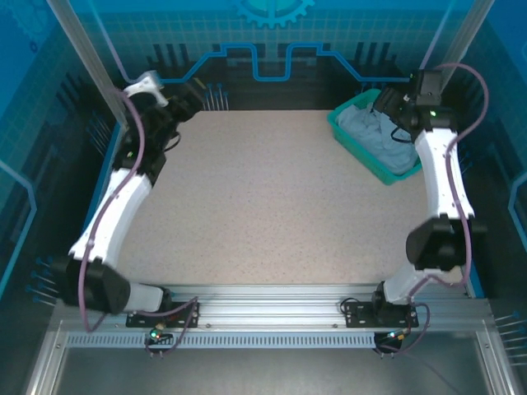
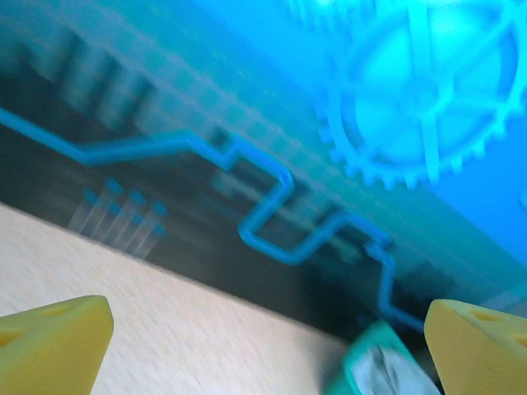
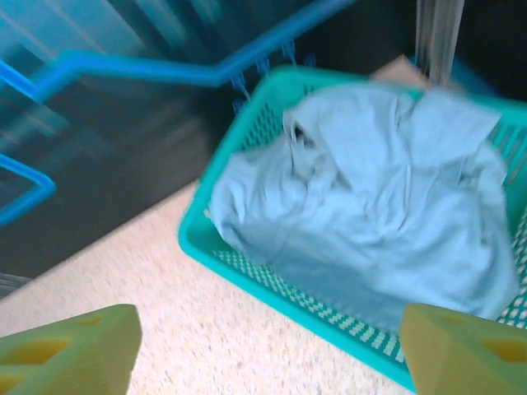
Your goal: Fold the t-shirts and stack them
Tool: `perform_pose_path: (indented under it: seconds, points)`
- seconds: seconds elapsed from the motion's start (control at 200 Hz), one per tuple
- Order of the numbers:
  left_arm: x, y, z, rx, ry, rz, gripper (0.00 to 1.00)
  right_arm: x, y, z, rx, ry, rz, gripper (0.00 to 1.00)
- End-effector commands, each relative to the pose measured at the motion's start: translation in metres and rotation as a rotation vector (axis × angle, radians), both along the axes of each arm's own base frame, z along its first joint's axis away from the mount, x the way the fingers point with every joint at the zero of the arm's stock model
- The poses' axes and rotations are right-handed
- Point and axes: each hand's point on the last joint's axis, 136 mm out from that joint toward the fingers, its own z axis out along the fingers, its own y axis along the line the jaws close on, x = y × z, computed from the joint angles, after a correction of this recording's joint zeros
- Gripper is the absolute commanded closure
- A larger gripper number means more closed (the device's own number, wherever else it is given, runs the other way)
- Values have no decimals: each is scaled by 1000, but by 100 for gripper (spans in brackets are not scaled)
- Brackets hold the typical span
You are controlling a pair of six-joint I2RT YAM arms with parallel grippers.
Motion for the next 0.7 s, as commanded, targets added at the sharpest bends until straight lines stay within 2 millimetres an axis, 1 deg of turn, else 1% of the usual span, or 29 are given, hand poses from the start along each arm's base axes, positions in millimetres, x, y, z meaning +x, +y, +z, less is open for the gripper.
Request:
perform_pose_path:
  seconds: [0.0, 0.045, 0.17, 0.265, 0.33, 0.405, 0.46, 0.54, 0.575, 0.58, 0.59, 0.695]
  points:
    - [-8, -84, -62, -114, 268, -317, 1, 2, -10, -47, 117, 172, 38, 25]
    - [-8, -103, -66, -123, 272, -362, 1, 14, -15, -60, 136, 188, 46, 31]
    - [-11, -147, -79, -152, 287, -456, 1, 44, -30, -91, 94, 198, 55, 39]
    - [-15, -177, -91, -180, 317, -519, 1, 61, -40, -117, 92, 220, 42, 40]
    - [-20, -194, -94, -198, 322, -564, 1, 70, -49, -137, 117, 250, 14, 40]
    - [-25, -208, -99, -212, 330, -588, 1, 77, -58, -160, 140, 285, -27, 39]
    - [-28, -215, -102, -227, 331, -602, 2, 83, -64, -172, 146, 289, -44, 41]
    - [-34, -223, -102, -249, 326, -636, 3, 91, -71, -186, 162, 285, -73, 44]
    - [-37, -226, -102, -254, 325, -647, 3, 93, -74, -185, 170, 270, -86, 44]
    - [-37, -226, -101, -254, 325, -649, 3, 94, -74, -193, 174, 282, -87, 44]
    - [-38, -226, -101, -255, 324, -651, 3, 94, -74, -199, 179, 291, -92, 44]
    - [-44, -230, -100, -272, 324, -677, 5, 92, -85, -220, 177, 354, -160, 45]
